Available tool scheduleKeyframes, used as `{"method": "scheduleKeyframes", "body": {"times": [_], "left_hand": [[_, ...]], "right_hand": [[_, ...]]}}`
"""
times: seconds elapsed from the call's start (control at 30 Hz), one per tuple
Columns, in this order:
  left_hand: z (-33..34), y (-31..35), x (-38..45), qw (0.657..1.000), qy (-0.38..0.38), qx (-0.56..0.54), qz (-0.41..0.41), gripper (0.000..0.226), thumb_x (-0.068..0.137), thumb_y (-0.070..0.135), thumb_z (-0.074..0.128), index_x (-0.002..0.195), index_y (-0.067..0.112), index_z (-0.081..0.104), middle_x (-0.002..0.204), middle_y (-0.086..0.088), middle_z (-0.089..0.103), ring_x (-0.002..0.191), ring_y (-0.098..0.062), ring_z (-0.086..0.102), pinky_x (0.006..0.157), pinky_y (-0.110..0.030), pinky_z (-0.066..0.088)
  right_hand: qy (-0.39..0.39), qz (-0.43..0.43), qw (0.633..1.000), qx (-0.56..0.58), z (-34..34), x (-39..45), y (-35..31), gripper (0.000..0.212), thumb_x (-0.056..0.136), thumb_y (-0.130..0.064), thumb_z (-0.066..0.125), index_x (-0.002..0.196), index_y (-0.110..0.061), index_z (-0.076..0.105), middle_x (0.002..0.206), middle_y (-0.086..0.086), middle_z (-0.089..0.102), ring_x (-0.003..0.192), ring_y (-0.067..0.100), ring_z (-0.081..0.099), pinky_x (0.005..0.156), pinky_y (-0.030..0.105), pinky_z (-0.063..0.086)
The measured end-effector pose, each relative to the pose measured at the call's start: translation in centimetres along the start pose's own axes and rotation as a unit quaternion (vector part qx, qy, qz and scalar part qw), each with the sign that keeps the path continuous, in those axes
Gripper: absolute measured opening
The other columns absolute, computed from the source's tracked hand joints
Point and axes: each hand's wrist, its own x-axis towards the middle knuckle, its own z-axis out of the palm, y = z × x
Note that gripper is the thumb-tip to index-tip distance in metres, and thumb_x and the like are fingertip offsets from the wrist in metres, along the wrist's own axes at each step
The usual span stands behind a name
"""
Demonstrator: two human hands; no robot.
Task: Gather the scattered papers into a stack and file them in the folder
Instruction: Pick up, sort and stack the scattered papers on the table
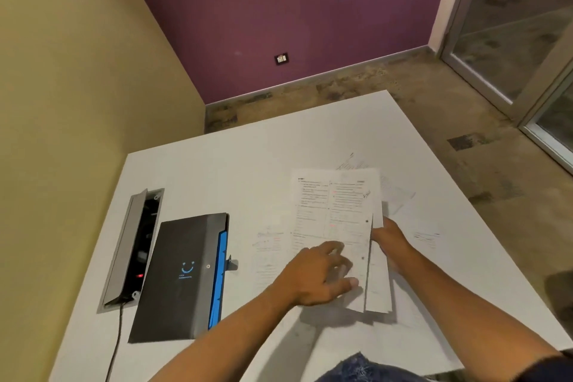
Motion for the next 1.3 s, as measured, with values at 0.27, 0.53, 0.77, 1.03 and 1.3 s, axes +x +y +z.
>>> {"method": "scheduleKeyframes", "body": {"times": [0.27, 0.53, 0.77, 1.03, 1.3], "left_hand": [[-1.9, -4.6, -0.9, 0.845, 0.252, -0.333, -0.335, 0.116, 0.066, 0.064, 0.086, 0.157, 0.018, 0.028, 0.155, -0.005, 0.044, 0.142, -0.026, 0.044, 0.117, -0.047, 0.039], [-0.5, -5.1, -0.7, 0.74, 0.131, -0.608, -0.256, 0.051, 0.077, 0.005, 0.086, 0.124, 0.011, 0.071, 0.122, -0.009, 0.075, 0.114, -0.029, 0.071, 0.104, -0.049, 0.054], [0.1, -4.1, -0.2, 0.828, 0.192, -0.48, -0.217, 0.046, 0.071, 0.009, 0.092, 0.107, 0.03, 0.072, 0.106, 0.01, 0.078, 0.097, -0.005, 0.074, 0.08, -0.021, 0.06], [4.2, -6.6, -2.4, 0.899, 0.092, -0.354, -0.242, 0.04, 0.078, 0.035, 0.085, 0.116, 0.03, 0.072, 0.112, 0.01, 0.076, 0.103, -0.01, 0.071, 0.097, -0.037, 0.058], [7.2, -8.2, -3.9, 0.855, 0.077, -0.188, -0.477, 0.065, 0.08, 0.059, 0.074, 0.119, 0.01, 0.059, 0.119, -0.007, 0.067, 0.106, -0.025, 0.064, 0.091, -0.038, 0.054]], "right_hand": [[-0.071, -0.023, 0.996, 0.046, 0.0, -0.6, -0.7, 0.039, 0.087, 0.006, 0.068, 0.123, -0.01, 0.072, 0.117, 0.017, 0.075, 0.108, 0.038, 0.072, 0.095, 0.056, 0.056], [-0.111, -0.035, 0.976, 0.182, 1.3, -2.7, -3.2, 0.053, 0.095, -0.061, 0.051, 0.126, -0.021, 0.069, 0.119, 0.006, 0.076, 0.108, 0.028, 0.072, 0.087, 0.038, 0.061], [-0.071, -0.132, 0.989, 0.01, -0.4, -3.9, -2.3, 0.063, 0.054, -0.034, 0.098, 0.109, -0.016, 0.074, 0.103, -0.002, 0.08, 0.098, 0.016, 0.076, 0.086, 0.035, 0.063], [-0.021, -0.064, 0.998, -0.011, -1.8, -4.3, 2.8, 0.047, 0.067, -0.023, 0.096, 0.106, -0.023, 0.07, 0.101, -0.002, 0.078, 0.098, 0.018, 0.073, 0.086, 0.035, 0.06], [0.136, -0.081, 0.985, 0.074, -3.0, -3.5, 2.6, 0.042, 0.086, -0.018, 0.082, 0.124, -0.004, 0.07, 0.115, 0.012, 0.075, 0.105, 0.03, 0.073, 0.098, 0.05, 0.056]]}}
